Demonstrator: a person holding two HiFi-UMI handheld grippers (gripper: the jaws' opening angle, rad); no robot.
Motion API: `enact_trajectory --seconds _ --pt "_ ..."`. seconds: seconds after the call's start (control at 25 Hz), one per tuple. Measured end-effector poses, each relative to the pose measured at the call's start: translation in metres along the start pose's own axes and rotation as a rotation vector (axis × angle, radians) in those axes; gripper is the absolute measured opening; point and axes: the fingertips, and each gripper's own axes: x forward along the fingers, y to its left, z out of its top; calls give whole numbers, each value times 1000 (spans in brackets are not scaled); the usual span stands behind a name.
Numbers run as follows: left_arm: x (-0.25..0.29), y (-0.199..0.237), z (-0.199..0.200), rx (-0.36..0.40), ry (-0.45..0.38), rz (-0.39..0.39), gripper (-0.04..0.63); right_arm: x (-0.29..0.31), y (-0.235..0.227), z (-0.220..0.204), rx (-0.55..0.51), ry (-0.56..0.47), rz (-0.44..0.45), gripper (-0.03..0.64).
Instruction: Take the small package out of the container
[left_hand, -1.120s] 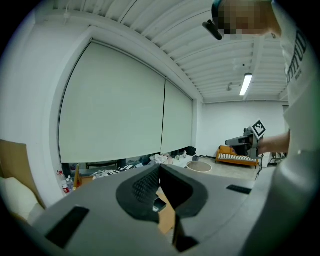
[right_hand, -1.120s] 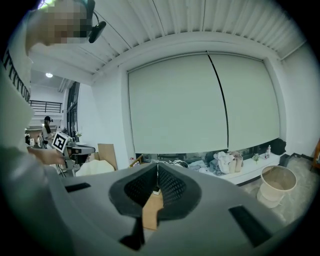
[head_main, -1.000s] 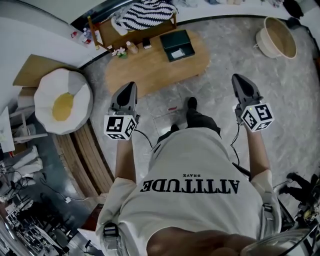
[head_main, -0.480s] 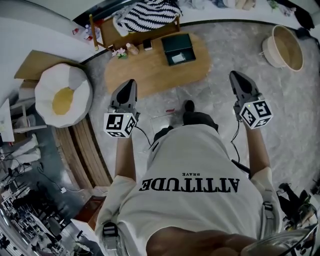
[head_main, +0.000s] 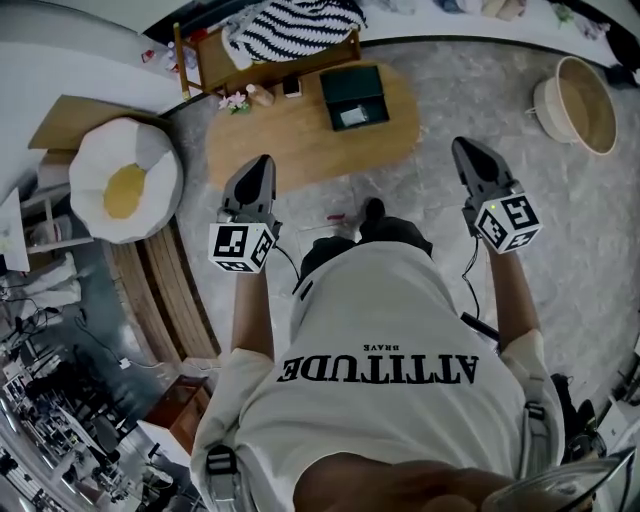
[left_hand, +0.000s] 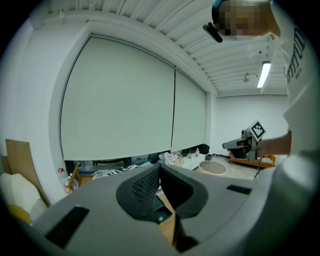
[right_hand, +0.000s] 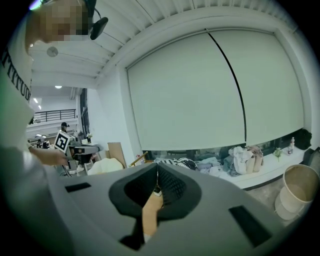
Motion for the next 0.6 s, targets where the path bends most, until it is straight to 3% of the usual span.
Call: enact_trajectory --seconds 0.6 --pt "41 3 -13 -4 64 -2 21 39 -23 -22 51 72 30 21"
